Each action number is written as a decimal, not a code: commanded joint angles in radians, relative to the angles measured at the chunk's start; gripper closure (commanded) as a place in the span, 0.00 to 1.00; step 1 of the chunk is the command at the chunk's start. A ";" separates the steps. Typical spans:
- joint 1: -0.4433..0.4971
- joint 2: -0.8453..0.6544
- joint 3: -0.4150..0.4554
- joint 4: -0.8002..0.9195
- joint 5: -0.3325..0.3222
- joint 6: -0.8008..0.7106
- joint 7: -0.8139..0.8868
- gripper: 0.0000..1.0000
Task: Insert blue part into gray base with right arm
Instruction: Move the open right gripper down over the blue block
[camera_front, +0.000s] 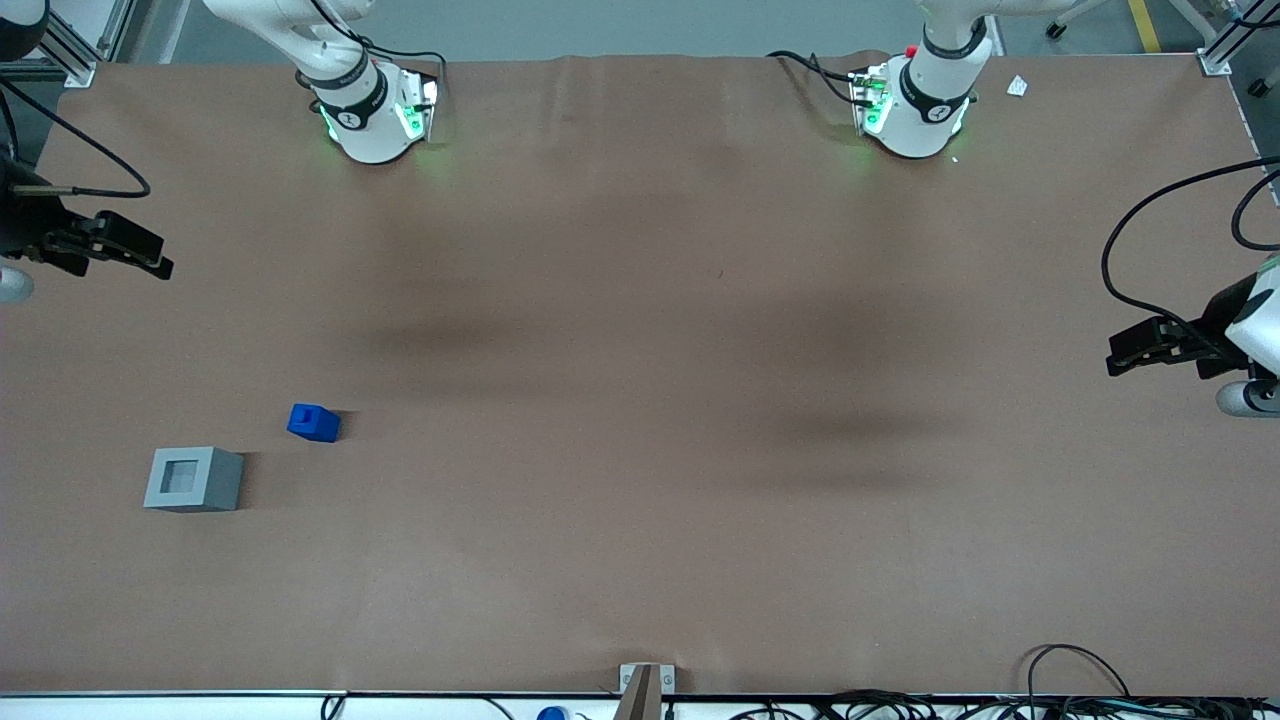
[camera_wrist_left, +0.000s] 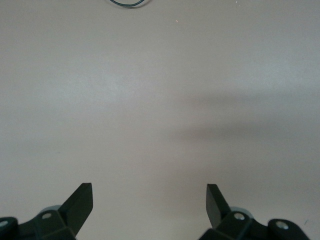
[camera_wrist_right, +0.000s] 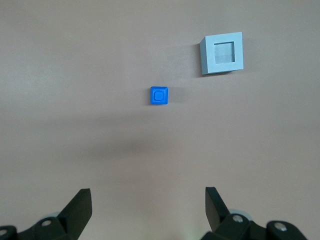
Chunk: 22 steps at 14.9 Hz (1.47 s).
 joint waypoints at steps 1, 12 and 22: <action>-0.008 0.012 0.005 0.017 -0.011 -0.001 0.003 0.00; -0.030 0.130 0.004 0.015 -0.016 0.072 0.003 0.00; -0.033 0.391 0.004 -0.058 -0.005 0.375 0.004 0.00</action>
